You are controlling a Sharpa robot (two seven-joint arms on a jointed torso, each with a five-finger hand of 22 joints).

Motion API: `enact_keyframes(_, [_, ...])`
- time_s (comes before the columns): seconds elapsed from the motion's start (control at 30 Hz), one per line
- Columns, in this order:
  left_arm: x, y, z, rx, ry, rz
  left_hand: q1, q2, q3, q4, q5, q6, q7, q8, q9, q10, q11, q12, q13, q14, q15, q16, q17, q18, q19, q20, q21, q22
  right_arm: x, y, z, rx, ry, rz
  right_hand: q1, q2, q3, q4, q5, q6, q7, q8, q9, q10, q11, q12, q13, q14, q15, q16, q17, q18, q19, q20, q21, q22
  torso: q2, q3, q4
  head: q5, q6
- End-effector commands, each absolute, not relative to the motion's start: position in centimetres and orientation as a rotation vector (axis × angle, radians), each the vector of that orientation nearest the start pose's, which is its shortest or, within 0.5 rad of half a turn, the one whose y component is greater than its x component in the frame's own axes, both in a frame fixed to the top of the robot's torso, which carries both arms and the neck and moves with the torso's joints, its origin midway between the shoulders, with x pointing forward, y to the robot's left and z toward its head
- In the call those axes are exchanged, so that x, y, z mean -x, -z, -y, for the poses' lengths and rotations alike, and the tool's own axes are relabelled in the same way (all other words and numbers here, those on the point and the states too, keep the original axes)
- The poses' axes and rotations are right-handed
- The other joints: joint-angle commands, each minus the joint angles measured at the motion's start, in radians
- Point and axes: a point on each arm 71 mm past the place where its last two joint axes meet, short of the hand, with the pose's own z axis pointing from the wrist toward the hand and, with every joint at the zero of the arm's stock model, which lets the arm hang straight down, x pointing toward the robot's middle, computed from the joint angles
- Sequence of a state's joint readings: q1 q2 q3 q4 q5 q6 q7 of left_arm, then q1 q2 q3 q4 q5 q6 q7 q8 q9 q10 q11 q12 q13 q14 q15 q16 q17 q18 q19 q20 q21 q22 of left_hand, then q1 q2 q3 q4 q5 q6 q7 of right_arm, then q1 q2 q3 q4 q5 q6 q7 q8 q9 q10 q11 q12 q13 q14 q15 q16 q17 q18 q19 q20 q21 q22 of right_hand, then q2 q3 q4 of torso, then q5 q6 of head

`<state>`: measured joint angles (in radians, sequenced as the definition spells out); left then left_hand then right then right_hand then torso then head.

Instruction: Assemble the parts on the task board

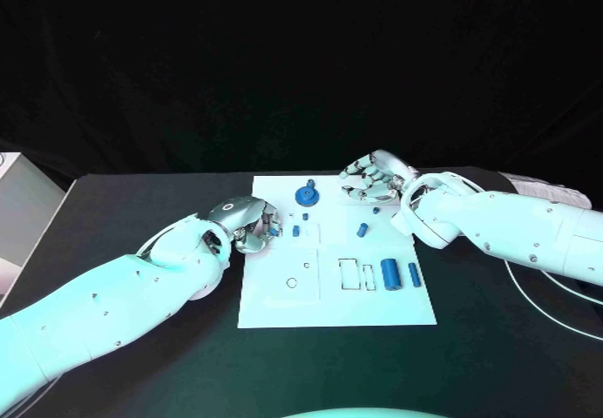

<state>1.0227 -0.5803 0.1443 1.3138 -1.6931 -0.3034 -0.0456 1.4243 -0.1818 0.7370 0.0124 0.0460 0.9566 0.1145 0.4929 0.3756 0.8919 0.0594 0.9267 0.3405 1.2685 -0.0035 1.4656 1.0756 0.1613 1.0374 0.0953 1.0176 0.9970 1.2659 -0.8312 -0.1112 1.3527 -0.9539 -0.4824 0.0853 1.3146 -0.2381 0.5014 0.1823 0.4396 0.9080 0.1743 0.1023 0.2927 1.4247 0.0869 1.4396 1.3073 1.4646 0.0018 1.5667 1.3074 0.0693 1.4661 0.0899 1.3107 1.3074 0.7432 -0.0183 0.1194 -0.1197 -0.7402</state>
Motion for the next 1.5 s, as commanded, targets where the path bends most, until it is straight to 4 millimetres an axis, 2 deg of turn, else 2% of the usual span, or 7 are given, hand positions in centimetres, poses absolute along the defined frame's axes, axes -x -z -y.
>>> enact_keyframes(0.03, [-50.03,21.6,-11.82,-0.335,0.734,-1.569,-0.004,0.004,0.005,0.001,0.003,0.019,0.009,-0.003,0.016,0.001,-0.008,0.005,0.001,-0.005,-0.002,-0.006,-0.002,0.01,-0.01,0.0,-0.006,-0.001,-52.07,17.63,25.3,-0.293,-0.797,-1.544,-0.013,0.001,0.004,0.0,0.006,0.006,0.001,-0.007,0.0,0.008,-0.001,0.005,0.126,0.106,0.001,0.004,0.263,-0.01,0.041,0.006,0.0,0.04,-0.001,-0.0003,0.0012,0.0,-0.001])
enact_keyframes(0.37, [-50.06,21.54,-11.84,-0.329,0.73,-1.568,-0.005,0.003,0.006,0.002,0.003,0.018,0.009,-0.005,0.016,0.0,-0.009,0.007,0.002,-0.005,-0.002,-0.006,0.0,0.01,-0.011,0.0,-0.006,-0.001,-52.08,17.64,25.29,-0.293,-0.797,-1.545,-0.013,0.001,0.004,0.0,0.006,0.006,0.001,-0.007,0.0,0.008,-0.001,0.005,0.126,0.106,0.001,0.004,0.263,-0.01,0.041,0.006,0.0,0.04,-0.001,-0.0003,0.0008,0.001,-0.002])
enact_keyframes(1.33, [-50.16,21.78,-12.04,-0.309,0.697,-1.609,-0.002,-0.016,0.006,0.0,0.003,-0.023,0.014,-0.058,0.009,-0.032,-0.008,0.048,0.037,-0.038,-0.002,-0.013,-0.031,0.016,-0.049,-0.001,-0.029,-0.019,-52.08,17.64,25.35,-0.294,-0.797,-1.544,-0.013,0.001,0.004,0.0,0.006,0.006,0.001,-0.007,0.0,0.008,-0.001,0.005,0.126,0.106,0.001,0.004,0.263,-0.01,0.041,0.006,0.0,0.04,-0.001,0.0001,0.001,-0.002,-0.004])
enact_keyframes(1.5, [-50.15,21.76,-12.07,-0.305,0.698,-1.609,-0.002,-0.019,-0.002,-0.001,0.003,-0.032,0.014,-0.078,0.006,-0.038,-0.008,0.08,0.057,-0.039,-0.001,-0.01,-0.026,0.016,-0.052,0.001,-0.026,-0.015,-52.08,17.65,25.38,-0.294,-0.796,-1.543,-0.013,0.001,0.004,0.0,0.006,0.006,0.001,-0.007,0.0,0.008,-0.001,0.005,0.126,0.106,0.001,0.004,0.263,-0.01,0.041,0.006,0.0,0.04,-0.001,0.0,0.0009,-0.002,-0.003])
